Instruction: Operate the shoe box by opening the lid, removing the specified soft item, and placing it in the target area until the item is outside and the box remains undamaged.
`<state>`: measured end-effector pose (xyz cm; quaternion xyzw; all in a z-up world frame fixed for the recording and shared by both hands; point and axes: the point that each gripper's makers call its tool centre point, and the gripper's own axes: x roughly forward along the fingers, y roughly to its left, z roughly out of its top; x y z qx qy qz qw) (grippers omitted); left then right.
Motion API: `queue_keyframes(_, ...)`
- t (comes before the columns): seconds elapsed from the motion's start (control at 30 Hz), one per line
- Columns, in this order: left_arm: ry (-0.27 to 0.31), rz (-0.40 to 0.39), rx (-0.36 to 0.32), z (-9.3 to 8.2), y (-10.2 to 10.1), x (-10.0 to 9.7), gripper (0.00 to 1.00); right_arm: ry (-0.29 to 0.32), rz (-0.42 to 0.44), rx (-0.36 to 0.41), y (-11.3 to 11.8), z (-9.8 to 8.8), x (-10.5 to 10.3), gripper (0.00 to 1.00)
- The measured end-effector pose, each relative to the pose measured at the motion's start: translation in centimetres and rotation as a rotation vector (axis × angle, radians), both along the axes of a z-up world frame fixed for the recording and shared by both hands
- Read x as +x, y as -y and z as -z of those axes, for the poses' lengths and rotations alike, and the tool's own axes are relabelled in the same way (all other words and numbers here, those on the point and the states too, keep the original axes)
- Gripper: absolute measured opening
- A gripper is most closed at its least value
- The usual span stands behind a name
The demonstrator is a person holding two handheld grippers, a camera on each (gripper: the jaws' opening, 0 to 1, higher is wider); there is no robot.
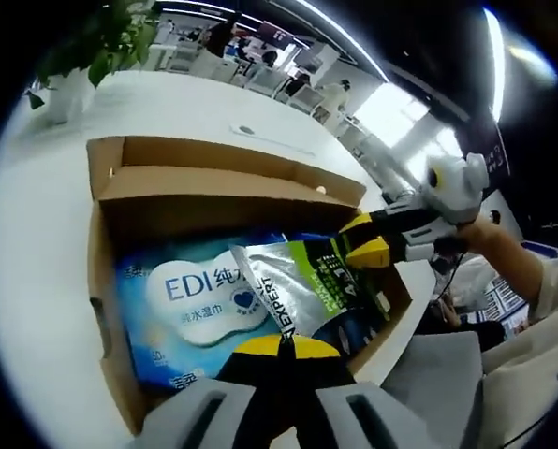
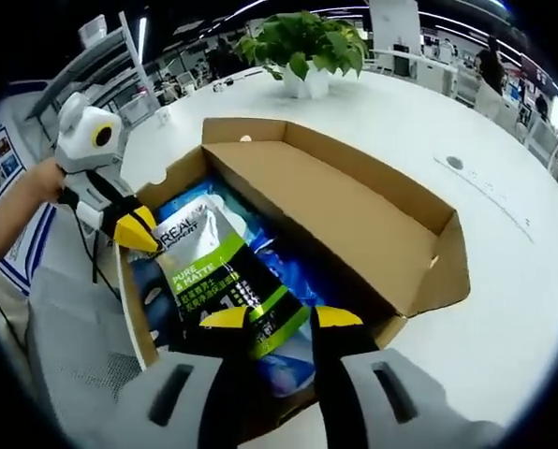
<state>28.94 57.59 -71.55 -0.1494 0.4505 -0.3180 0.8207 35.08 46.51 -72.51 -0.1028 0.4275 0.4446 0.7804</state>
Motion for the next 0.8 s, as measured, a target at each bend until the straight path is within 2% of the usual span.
queue_keyframes(0.13,0.012,-0.003,0.005,0.0,-0.4,0.0,0.00,-0.015,0.010,0.003,0.0,0.3,0.0,0.23)
queue_keyframes(0.2,0.016,-0.008,0.001,-0.1,-0.8,0.2,0.00,-0.038,0.027,0.038,-0.3,0.0,-0.2,0.18)
queue_keyframes(0.3,0.017,-0.007,0.008,0.1,-1.0,0.3,0.00,-0.054,0.048,0.058,-0.4,-0.3,-0.3,0.17)
queue_keyframes(0.43,0.022,0.004,0.021,0.3,-0.8,0.2,0.00,-0.101,0.090,0.083,-0.2,0.1,-0.4,0.12)
queue_keyframes(0.5,0.023,0.005,0.025,0.4,-0.8,0.1,0.00,-0.071,0.088,0.077,0.0,0.3,-0.2,0.03)
queue_keyframes(0.53,0.022,0.000,0.022,0.3,-0.8,0.2,0.00,-0.027,0.048,0.085,-0.2,0.0,-0.1,0.00)
queue_keyframes(0.8,0.030,-0.006,0.035,-0.2,-0.8,0.3,0.00,-0.021,0.103,0.123,-0.8,-1.6,-0.2,0.00)
